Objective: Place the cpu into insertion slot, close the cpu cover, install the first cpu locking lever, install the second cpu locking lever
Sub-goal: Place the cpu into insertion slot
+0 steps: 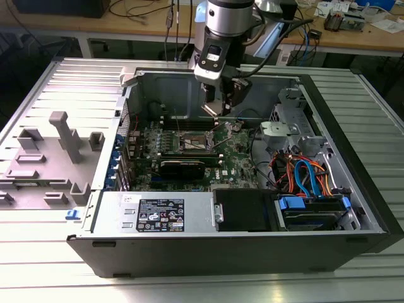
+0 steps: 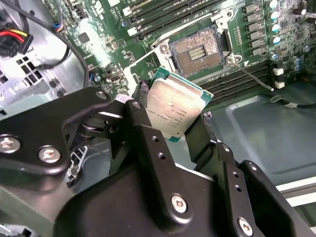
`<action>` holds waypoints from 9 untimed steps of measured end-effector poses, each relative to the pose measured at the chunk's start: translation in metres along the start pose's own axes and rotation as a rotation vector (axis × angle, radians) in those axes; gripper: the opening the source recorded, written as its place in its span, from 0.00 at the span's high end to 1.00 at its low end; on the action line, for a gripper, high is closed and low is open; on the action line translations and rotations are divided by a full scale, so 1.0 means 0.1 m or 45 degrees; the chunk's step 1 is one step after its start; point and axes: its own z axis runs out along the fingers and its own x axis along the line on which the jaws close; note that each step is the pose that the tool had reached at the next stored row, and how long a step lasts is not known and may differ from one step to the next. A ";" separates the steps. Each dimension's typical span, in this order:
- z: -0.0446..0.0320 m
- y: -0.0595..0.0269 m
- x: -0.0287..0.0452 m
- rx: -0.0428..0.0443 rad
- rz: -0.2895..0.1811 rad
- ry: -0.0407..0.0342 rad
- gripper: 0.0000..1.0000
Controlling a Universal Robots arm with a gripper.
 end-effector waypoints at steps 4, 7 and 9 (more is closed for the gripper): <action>0.000 -0.004 -0.006 0.000 0.005 -0.0009 0.45; 0.000 -0.004 -0.006 0.000 0.006 -0.0009 0.45; 0.000 -0.004 -0.006 0.000 0.005 -0.0009 0.45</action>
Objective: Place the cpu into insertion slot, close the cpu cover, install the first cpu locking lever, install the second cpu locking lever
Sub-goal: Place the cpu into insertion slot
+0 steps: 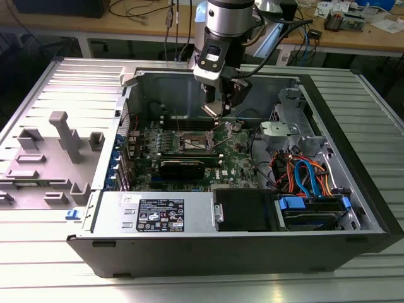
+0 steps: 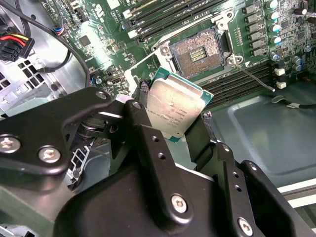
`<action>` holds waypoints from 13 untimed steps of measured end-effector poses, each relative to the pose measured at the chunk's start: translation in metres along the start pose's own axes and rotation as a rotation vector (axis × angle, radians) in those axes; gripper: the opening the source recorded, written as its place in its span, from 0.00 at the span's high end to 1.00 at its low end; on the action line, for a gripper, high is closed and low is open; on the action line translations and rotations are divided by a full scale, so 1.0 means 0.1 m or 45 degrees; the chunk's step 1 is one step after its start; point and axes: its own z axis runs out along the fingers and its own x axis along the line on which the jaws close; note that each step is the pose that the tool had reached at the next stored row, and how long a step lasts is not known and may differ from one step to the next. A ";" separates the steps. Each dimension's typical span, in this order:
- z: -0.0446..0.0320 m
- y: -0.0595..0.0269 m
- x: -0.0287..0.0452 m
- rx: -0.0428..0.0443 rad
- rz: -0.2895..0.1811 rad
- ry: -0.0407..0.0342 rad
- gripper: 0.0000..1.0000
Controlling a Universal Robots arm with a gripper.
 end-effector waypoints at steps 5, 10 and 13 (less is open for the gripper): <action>0.000 0.000 0.000 0.000 0.000 0.0000 0.45; 0.009 -0.001 0.000 0.001 0.073 -0.0053 0.45; 0.024 -0.001 -0.001 0.000 0.147 -0.0084 0.45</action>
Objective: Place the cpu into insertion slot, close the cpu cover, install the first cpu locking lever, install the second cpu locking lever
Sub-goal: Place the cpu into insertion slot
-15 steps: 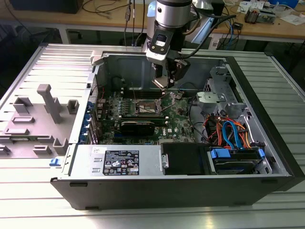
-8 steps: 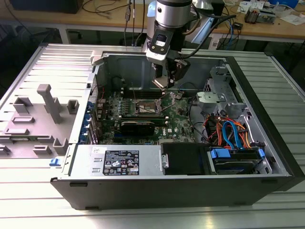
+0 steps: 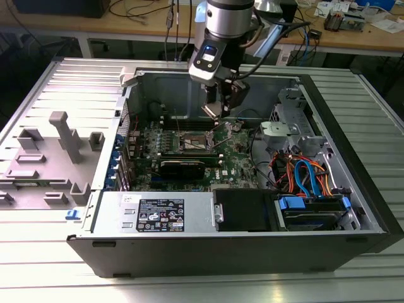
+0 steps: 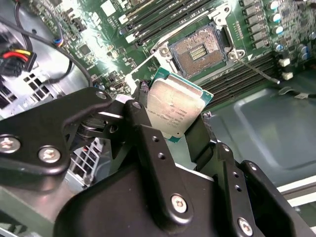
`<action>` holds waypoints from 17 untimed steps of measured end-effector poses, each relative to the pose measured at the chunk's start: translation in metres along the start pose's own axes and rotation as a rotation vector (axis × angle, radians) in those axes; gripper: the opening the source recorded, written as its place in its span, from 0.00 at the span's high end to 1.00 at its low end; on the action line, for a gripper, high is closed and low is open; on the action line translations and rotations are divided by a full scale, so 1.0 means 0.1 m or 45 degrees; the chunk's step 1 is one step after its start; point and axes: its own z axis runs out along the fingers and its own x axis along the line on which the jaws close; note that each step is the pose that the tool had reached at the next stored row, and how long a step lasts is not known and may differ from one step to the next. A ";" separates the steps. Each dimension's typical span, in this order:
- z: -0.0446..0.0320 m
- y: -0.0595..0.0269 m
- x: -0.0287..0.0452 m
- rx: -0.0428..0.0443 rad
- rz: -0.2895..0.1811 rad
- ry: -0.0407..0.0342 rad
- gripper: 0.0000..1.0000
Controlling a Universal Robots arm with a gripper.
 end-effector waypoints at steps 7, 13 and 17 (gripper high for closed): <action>0.037 -0.017 0.001 -0.001 0.090 -0.0036 0.45; 0.089 -0.027 0.002 0.003 0.183 -0.0045 0.45; 0.136 -0.028 0.001 0.011 0.273 -0.0032 0.45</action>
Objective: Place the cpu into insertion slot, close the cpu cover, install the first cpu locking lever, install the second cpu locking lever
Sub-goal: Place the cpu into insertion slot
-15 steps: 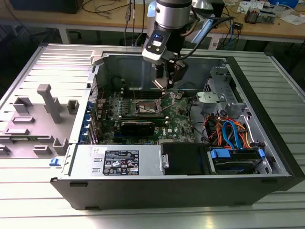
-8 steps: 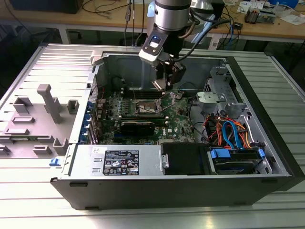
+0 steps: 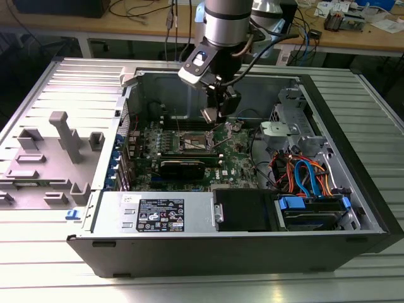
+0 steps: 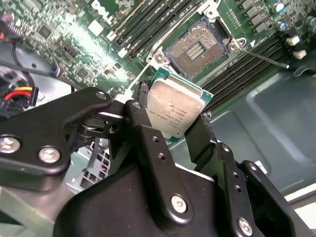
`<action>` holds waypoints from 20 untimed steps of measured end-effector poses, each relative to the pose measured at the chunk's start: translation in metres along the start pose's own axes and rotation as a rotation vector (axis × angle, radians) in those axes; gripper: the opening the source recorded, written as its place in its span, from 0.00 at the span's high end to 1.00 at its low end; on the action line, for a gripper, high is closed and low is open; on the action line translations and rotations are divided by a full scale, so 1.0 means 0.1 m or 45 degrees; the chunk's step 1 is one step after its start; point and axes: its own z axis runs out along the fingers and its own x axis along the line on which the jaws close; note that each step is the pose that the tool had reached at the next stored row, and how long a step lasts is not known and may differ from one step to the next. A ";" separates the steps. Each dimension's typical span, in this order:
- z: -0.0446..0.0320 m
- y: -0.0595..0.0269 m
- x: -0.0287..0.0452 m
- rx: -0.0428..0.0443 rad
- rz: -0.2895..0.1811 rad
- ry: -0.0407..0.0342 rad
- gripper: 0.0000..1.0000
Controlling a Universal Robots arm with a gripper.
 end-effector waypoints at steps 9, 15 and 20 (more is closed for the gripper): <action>0.168 -0.009 -0.002 0.020 0.126 0.0037 0.45; 0.240 -0.012 -0.003 0.043 0.211 0.0087 0.45; 0.330 -0.021 -0.003 0.046 0.232 0.0050 0.45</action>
